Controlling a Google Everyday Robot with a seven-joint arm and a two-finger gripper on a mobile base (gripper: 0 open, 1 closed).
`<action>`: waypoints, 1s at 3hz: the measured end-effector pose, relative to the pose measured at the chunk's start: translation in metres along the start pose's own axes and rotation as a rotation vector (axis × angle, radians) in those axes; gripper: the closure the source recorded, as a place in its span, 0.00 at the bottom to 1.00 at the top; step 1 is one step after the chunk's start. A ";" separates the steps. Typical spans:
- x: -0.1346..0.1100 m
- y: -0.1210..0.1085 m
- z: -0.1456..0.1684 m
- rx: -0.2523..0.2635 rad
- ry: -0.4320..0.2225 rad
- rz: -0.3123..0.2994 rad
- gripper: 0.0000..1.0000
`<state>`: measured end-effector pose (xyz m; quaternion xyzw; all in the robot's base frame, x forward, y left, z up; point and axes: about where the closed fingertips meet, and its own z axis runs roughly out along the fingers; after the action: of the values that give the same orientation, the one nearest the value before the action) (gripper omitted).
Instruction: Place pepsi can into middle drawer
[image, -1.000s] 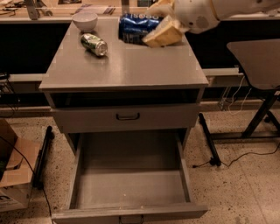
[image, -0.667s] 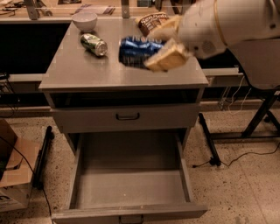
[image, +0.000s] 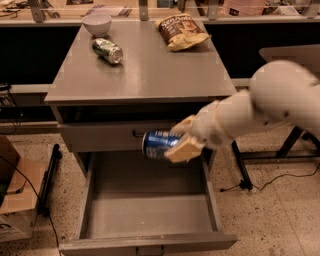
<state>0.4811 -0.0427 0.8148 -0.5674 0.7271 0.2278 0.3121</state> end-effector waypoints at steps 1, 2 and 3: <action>0.093 0.030 0.116 -0.198 0.139 0.171 1.00; 0.098 0.027 0.121 -0.195 0.141 0.183 1.00; 0.118 0.016 0.147 -0.182 0.152 0.239 1.00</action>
Offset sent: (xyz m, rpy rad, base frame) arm -0.0167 0.0165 -0.1291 -0.0662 0.2430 0.0084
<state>0.4757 -0.0182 0.6273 -0.5183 0.7874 0.2846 0.1744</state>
